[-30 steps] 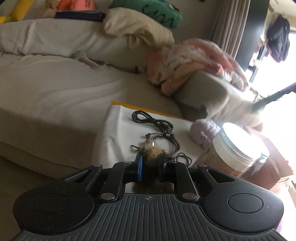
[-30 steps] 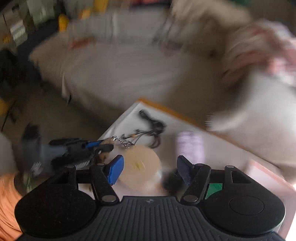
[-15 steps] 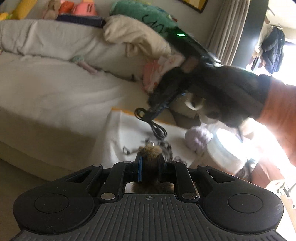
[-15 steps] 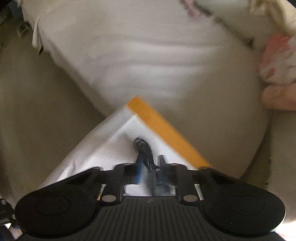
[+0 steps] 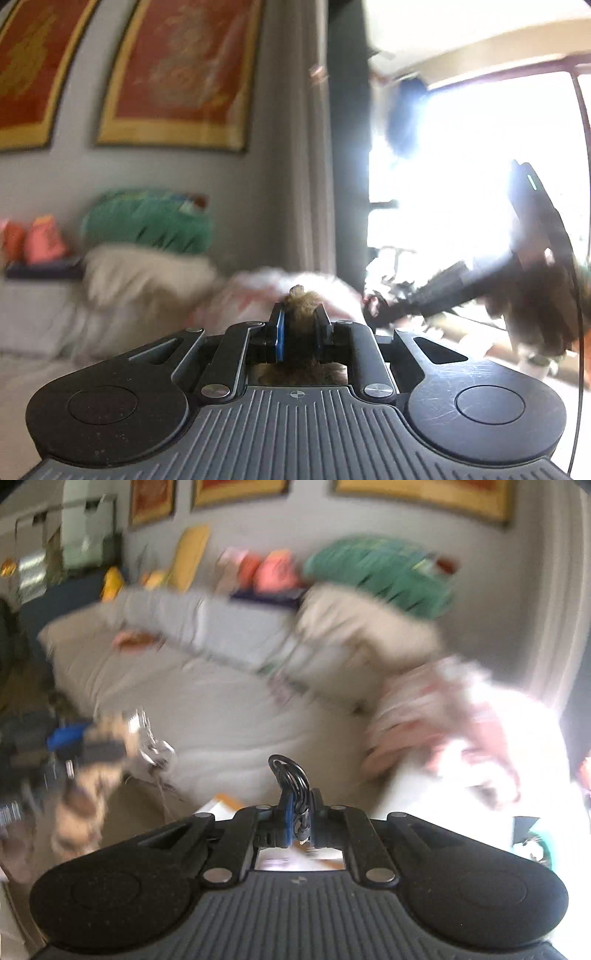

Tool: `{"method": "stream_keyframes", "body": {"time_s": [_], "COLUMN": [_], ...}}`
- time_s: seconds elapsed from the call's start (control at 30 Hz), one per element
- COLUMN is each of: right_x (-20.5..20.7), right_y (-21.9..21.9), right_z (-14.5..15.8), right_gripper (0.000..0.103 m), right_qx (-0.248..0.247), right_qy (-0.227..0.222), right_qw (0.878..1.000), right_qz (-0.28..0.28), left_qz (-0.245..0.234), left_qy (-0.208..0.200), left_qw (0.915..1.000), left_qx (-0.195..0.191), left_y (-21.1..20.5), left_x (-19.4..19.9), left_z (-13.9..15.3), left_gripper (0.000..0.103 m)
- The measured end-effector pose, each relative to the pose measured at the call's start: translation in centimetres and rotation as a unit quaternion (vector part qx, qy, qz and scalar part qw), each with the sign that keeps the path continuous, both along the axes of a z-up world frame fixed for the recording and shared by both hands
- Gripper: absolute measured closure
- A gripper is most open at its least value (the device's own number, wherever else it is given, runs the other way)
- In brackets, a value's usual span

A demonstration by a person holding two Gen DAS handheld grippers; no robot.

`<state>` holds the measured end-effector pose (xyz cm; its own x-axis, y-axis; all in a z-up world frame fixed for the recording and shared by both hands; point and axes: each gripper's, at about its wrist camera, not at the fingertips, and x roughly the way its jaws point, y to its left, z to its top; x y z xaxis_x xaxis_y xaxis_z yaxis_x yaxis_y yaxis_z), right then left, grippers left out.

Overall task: Organize soft objects
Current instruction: 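Carry the furry keychain over the pink box and open the left tool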

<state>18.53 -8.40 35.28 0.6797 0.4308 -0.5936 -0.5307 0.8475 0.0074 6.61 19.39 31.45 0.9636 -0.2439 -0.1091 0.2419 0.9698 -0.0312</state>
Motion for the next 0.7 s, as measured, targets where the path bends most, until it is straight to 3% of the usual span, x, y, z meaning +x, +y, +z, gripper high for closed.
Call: {"method": "stream_keyframes", "body": {"time_s": [0.13, 0.3, 0.4, 0.47, 0.5, 0.57, 0.6, 0.63, 0.67, 0.7], "right_x": [-3.6, -4.9, -3.4, -2.4, -1.8, -0.9, 0.0, 0.6, 1.4, 1.9], "right_y": [-7.9, -14.3, -15.9, -16.4, -16.7, -16.9, -16.9, -16.8, -16.9, -16.9], "right_z": [2.3, 1.2, -1.9, -4.4, -5.8, -9.0, -10.8, -12.4, -14.0, -15.4], "right_gripper": [0.095, 0.095, 0.095, 0.095, 0.095, 0.093, 0.090, 0.077, 0.067, 0.065], "right_qx": [0.017, 0.056, 0.063, 0.073, 0.076, 0.082, 0.086, 0.088, 0.092, 0.097], "right_qy": [-0.036, -0.028, -0.008, 0.020, 0.038, 0.075, 0.103, 0.127, 0.150, 0.166], "right_qw": [0.998, 0.995, 0.994, 0.993, 0.992, 0.990, 0.987, 0.984, 0.979, 0.975], "right_qz": [-0.044, -0.078, -0.088, -0.091, -0.092, -0.088, -0.085, -0.091, -0.102, -0.110], "left_qz": [-0.020, -0.081, -0.106, -0.121, -0.127, -0.129, -0.117, -0.086, -0.052, -0.030], "left_qy": [-0.021, 0.006, 0.066, 0.124, 0.165, 0.264, 0.295, 0.320, 0.333, 0.335], "left_qw": [0.9995, 0.9959, 0.9909, 0.9822, 0.9732, 0.9467, 0.9392, 0.9364, 0.9360, 0.9368], "left_qx": [-0.016, -0.040, -0.050, -0.073, -0.097, -0.132, -0.132, -0.117, -0.101, -0.095], "left_y": [-5.2, -10.8, -13.9, -15.3, -15.6, -15.9, -15.7, -15.8, -15.2, -14.6], "left_x": [1.1, 3.8, 7.0, 9.7, 11.3, 14.3, 15.6, 16.5, 17.5, 18.0], "left_z": [3.7, 2.2, -1.9, -5.6, -7.8, -13.3, -15.7, -17.7, -19.2, -19.9], "left_gripper": [0.081, 0.081, 0.081, 0.079, 0.077, 0.077, 0.078, 0.078, 0.078, 0.078]}}
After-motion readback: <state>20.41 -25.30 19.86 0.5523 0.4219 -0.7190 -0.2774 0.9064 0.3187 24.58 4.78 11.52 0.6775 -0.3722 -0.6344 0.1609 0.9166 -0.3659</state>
